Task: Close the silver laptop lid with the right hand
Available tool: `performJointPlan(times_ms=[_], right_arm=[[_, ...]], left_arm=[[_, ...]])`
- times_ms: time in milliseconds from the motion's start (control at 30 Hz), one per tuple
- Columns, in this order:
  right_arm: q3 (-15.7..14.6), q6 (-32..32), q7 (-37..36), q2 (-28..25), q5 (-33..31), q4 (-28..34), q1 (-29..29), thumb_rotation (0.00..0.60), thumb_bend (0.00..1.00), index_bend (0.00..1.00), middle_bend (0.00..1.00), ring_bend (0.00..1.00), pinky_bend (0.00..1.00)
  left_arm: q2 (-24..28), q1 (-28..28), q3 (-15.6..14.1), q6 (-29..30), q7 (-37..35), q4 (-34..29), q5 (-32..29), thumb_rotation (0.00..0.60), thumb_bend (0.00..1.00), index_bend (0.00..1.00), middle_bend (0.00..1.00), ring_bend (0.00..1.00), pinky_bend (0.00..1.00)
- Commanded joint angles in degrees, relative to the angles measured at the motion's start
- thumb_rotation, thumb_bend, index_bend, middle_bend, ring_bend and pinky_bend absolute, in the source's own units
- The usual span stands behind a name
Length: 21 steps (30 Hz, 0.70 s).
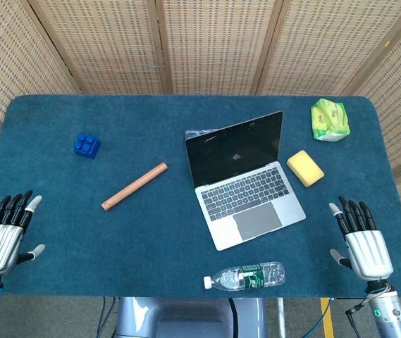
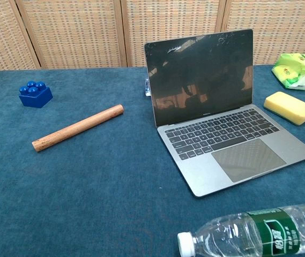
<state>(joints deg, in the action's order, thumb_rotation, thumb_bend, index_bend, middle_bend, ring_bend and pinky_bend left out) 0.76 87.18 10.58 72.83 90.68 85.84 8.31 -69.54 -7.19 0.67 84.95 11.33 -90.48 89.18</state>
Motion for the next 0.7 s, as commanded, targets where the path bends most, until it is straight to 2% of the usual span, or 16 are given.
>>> performJointPlan(times_ms=[33,700], right_arm=[[0.03,-0.07,0.05,0.04,0.05,-0.05,-0.03,0.600,0.16,0.00,0.00,0.00,0.00],[0.59,0.02,-0.41,-0.05,0.63,0.07,-0.47,0.600,0.16,0.00,0.00,0.00,0.00]], left_arm=[[0.02,0.05,-0.06,0.07,0.04,-0.07,0.10,0.600,0.08,0.00,0.00,0.00,0.00],[0.11,0.22,0.07,0.44,-0.01,-0.13,0.24,0.600,0.08,0.00,0.00,0.00,0.00]])
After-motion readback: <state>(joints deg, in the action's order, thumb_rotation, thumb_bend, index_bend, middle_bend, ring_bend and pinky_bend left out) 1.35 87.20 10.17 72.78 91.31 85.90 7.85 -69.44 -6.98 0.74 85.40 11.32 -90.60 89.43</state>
